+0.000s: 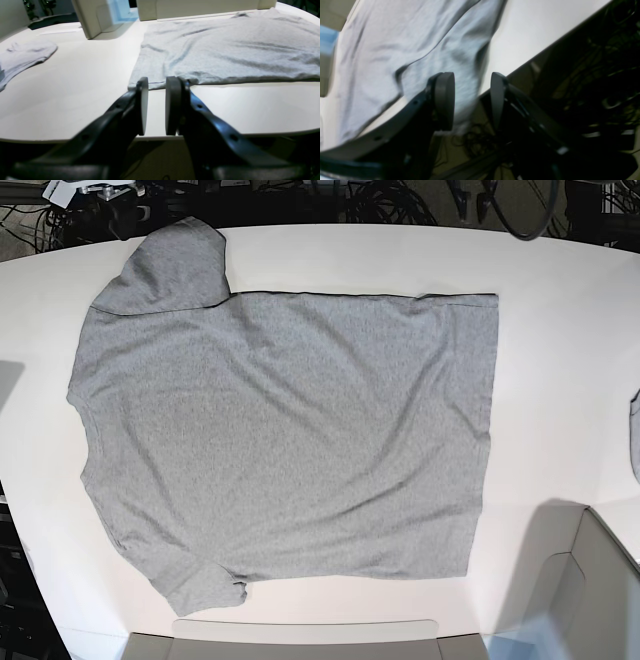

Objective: Fold the T-shirt properly
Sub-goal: 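Lower both grippers onto the shirt's shoulder corners and grasp them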

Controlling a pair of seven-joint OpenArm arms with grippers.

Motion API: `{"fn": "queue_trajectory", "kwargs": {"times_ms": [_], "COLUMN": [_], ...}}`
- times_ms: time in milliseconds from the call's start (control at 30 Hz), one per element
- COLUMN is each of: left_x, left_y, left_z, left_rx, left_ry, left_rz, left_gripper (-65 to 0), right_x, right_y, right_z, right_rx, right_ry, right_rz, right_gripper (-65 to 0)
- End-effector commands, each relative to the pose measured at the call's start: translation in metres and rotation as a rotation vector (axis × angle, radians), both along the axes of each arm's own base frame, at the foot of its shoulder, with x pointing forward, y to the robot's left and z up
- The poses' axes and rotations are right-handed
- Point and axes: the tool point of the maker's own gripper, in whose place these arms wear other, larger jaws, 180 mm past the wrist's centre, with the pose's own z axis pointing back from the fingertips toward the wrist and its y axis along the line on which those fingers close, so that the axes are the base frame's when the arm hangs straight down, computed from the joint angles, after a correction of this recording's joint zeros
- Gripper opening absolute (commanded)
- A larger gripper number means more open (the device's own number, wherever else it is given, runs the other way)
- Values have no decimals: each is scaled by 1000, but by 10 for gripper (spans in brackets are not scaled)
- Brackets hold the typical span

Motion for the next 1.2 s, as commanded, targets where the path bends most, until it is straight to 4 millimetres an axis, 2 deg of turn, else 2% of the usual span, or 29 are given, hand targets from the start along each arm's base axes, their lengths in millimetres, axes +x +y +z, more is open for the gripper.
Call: {"fn": "queue_trajectory", "kwargs": {"times_ms": [0, 233, 500, 667, 767, 833, 900, 1033, 1167], "left_x": [-3, -3, -2, 0, 7, 19, 33, 68, 102], "left_y": [1, 1, 2, 2, 2, 7, 20, 44, 47], "left_z": [7, 6, 7, 8, 17, 26, 33, 36, 35], "left_rx": [6, 5, 7, 7, 12, 3, -40, -172, -295], "left_ry": [-24, -19, -22, -30, -59, -75, -74, 25, 175], "left_rz": [-3, -2, -2, -1, -5, 21, 92, 185, 150], "left_gripper": [-517, -517, -517, -517, -517, -517, -516, -480, -457], "right_x": [2, 20, 32, 37, 43, 45, 46, 46, 45], "right_y": [3, 6, 3, 15, 21, 28, 32, 37, 37], "right_z": [4, 2, -27, -37, -36, -36, -35, -35, -36], "right_rx": [9, 17, 19, 59, 73, 96, 109, 121, 118], "right_ry": [-22, -45, 10, 50, 44, 44, 48, 54, 59], "right_rz": [0, 16, 32, 72, 86, 91, 102, 113, 119], "right_gripper": [-407, -407, -408, -408, -408, -408, -408, -408, -408]}}
